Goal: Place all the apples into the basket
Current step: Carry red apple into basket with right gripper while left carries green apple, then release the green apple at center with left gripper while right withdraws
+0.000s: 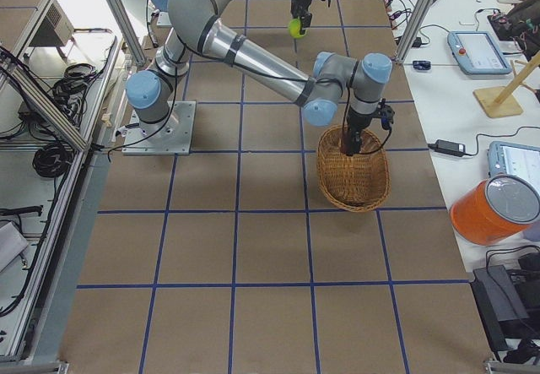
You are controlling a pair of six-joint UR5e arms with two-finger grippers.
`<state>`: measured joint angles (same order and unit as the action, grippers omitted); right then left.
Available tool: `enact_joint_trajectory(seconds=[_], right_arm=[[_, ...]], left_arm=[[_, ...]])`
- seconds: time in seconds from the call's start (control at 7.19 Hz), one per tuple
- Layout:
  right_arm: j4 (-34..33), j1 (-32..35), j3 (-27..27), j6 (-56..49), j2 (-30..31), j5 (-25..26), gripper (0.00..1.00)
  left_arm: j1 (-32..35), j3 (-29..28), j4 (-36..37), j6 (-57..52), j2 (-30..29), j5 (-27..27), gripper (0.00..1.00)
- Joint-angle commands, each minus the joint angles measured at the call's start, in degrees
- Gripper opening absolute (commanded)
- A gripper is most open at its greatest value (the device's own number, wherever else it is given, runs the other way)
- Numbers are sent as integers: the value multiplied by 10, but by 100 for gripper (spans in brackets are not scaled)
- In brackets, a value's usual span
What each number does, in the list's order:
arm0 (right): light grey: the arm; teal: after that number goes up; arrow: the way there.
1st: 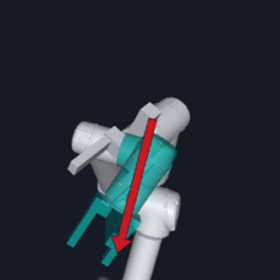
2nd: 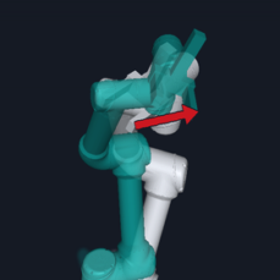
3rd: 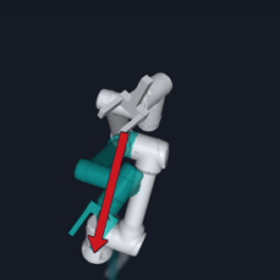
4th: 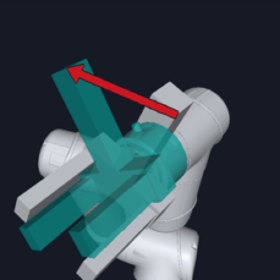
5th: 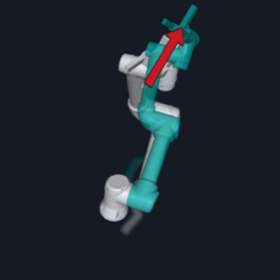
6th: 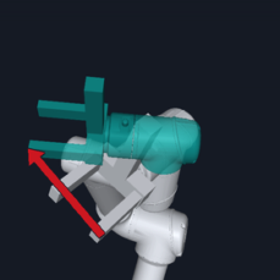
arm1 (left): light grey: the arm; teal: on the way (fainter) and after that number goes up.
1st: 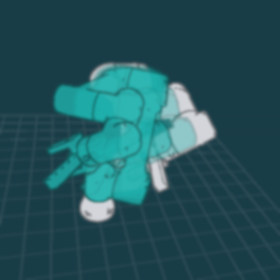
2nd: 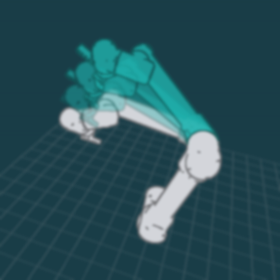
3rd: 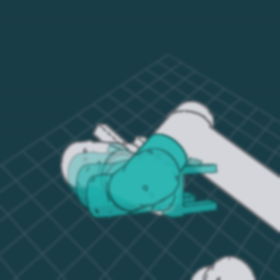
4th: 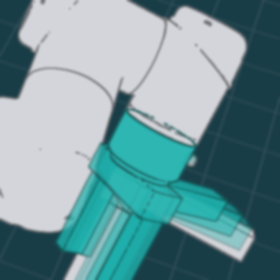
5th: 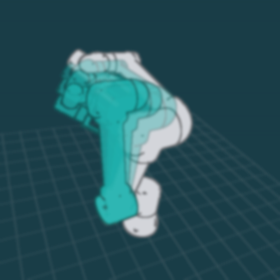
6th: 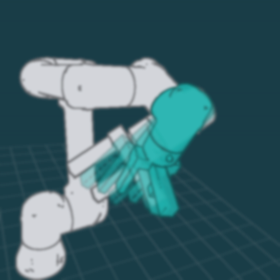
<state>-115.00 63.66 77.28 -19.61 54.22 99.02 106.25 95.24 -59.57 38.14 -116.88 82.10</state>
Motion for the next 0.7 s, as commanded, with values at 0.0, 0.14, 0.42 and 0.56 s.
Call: enact_joint_trajectory(seconds=[0.0,0.14,0.42,0.56], right_arm=[[-75,-27,-4,-50,-42,28,0],[-116,-34,-3,-52,-60,34,3],[-133,-33,-9,-52,-63,27,99],[-131,-33,-9,-52,-60,28,100]], left_arm=[[22,1,13,4,-21,-3,72],[24,-1,14,4,-15,-7,77],[15,-12,4,3,13,-14,100],[-8,-15,2,-6,38,-11,100]])
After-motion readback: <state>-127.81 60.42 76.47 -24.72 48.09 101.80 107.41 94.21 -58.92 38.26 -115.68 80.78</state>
